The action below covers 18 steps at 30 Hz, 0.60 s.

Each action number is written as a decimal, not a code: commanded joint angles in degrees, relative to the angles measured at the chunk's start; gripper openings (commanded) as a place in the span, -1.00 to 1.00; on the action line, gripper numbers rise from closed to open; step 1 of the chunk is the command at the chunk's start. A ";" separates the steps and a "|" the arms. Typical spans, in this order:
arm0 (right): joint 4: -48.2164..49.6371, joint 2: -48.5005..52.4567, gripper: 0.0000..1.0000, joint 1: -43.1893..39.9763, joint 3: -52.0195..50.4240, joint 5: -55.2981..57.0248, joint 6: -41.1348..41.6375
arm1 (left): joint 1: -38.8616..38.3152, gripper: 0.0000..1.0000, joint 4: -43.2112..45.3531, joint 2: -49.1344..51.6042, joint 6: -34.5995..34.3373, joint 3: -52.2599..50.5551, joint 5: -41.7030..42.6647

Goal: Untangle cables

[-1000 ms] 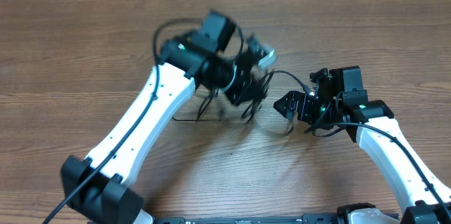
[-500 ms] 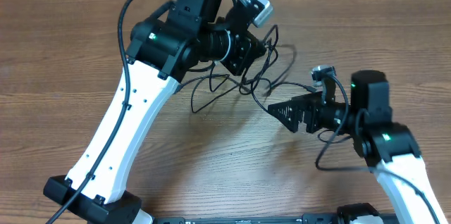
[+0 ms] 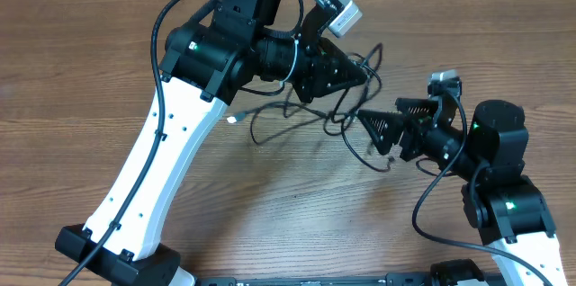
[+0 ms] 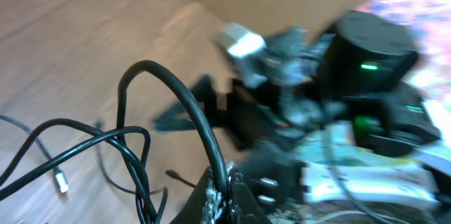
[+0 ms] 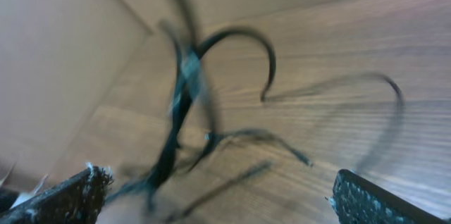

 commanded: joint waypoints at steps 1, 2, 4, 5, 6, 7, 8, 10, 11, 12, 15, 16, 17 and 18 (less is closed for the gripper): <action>2.14 1.07 1.00 -0.15 0.44 4.87 1.88 | -0.15 -0.92 -0.24 -1.16 -0.31 1.95 9.73; 2.29 1.29 1.00 -0.15 0.44 5.75 1.88 | -0.15 -0.92 -0.26 -1.16 -0.31 1.95 10.27; 2.19 2.40 1.00 -0.15 0.44 9.79 1.90 | -0.15 -0.92 0.07 -1.16 -0.31 1.95 12.11; 2.05 2.95 0.99 -0.15 0.44 11.17 1.90 | -0.15 -0.92 0.33 -1.16 -0.31 1.95 13.29; 1.88 3.78 1.00 -0.15 0.44 12.87 1.90 | -0.13 -0.91 0.98 -1.16 -0.31 1.95 15.17; 1.70 4.31 1.00 -0.15 0.44 13.92 1.92 | -0.13 -0.92 1.27 -1.16 -0.31 1.95 16.00; 1.20 5.18 1.00 -0.15 0.44 15.80 2.25 | -0.13 -0.92 1.95 -1.16 -0.31 1.97 17.66; -0.09 6.62 1.00 -0.17 0.44 19.74 3.93 | 0.11 -0.92 3.82 -1.38 -0.33 1.99 20.79; -0.81 7.26 1.00 -0.17 0.44 21.49 4.57 | 0.39 -0.92 4.87 -1.60 -0.35 1.99 21.81; -1.70 7.93 1.00 -0.17 0.44 23.26 5.03 | 0.87 -0.92 6.40 -2.01 -0.57 1.99 22.93; -4.33 9.57 1.00 -0.17 0.44 26.93 5.09 | 3.76 -0.92 12.37 -4.48 -4.98 1.99 23.52; -4.94 9.75 1.00 -0.17 0.44 27.74 5.09 | 4.85 -0.92 14.25 -5.38 -6.36 1.99 23.52; -5.33 9.75 1.00 -0.17 0.44 28.33 5.07 | 5.86 -0.92 16.02 -6.21 -7.61 2.01 23.50; -5.55 9.75 1.00 -0.17 0.44 28.59 5.07 | 6.80 -0.92 17.64 -6.99 -8.72 1.99 23.50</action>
